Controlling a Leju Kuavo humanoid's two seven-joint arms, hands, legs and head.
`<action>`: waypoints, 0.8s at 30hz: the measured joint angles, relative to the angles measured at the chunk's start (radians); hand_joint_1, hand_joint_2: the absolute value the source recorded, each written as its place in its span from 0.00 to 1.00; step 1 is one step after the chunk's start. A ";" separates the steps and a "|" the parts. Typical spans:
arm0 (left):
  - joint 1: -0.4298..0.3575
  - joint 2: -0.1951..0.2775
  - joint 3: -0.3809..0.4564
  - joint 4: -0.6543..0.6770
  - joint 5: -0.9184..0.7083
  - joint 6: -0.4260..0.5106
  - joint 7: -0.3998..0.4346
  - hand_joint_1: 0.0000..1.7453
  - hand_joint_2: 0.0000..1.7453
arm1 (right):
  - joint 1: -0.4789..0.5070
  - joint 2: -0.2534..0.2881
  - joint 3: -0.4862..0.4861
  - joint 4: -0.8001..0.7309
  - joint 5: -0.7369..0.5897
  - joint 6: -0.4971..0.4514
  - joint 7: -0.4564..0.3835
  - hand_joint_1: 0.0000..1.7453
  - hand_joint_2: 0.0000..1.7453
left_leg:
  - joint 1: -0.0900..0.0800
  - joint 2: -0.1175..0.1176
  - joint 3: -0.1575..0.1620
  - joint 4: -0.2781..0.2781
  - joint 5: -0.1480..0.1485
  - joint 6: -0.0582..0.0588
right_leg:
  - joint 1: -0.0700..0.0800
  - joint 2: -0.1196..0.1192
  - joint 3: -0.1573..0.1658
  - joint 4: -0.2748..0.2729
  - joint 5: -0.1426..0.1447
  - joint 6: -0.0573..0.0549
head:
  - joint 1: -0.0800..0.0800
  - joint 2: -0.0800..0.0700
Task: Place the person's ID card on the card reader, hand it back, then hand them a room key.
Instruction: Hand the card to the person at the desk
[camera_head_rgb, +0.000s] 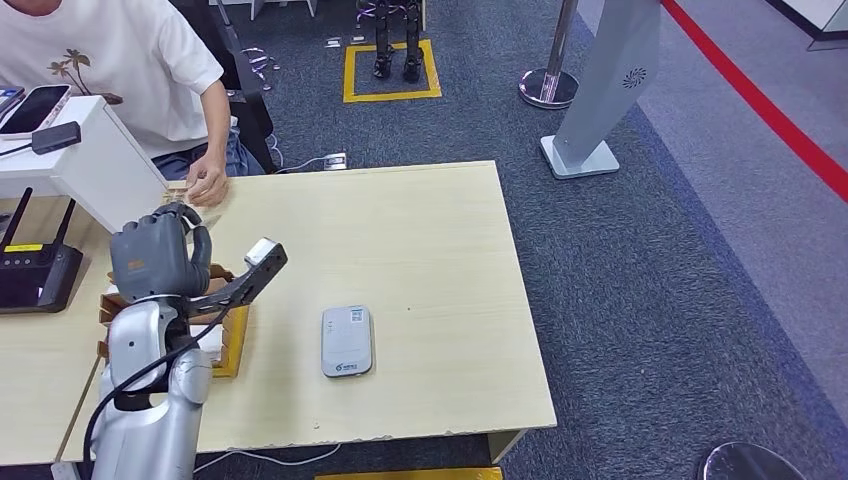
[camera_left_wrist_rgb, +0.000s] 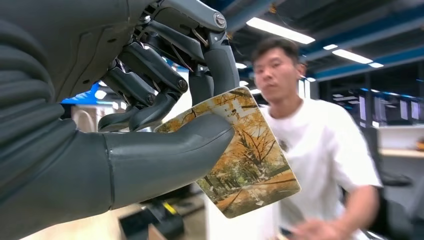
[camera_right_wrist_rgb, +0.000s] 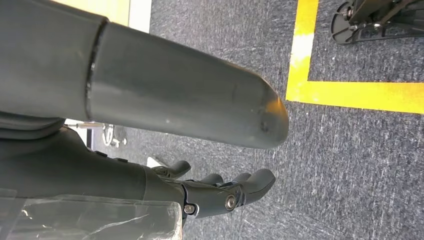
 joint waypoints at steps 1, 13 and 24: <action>-0.009 0.015 0.002 0.000 0.000 -0.002 0.007 1.00 1.00 | 0.000 0.000 0.002 0.000 0.003 0.001 0.000 0.00 0.00 | 0.000 0.000 0.000 0.000 0.000 0.000 | 0.000 0.000 0.000 0.000 0.000 0.000 | 0.000 0.000; -0.130 0.165 0.001 0.072 0.000 -0.024 0.075 1.00 1.00 | -0.001 0.000 0.014 0.000 0.016 0.007 -0.003 0.00 0.00 | 0.000 0.001 0.000 0.000 0.000 0.000 | 0.000 0.001 -0.001 0.000 0.000 0.000 | 0.000 0.000; -0.324 0.236 -0.003 0.316 0.000 -0.028 0.067 1.00 1.00 | -0.002 -0.007 0.026 0.000 0.038 0.015 -0.014 0.00 0.00 | 0.000 0.001 0.000 0.000 0.001 -0.001 | 0.000 0.001 -0.001 0.000 0.001 -0.001 | 0.000 0.000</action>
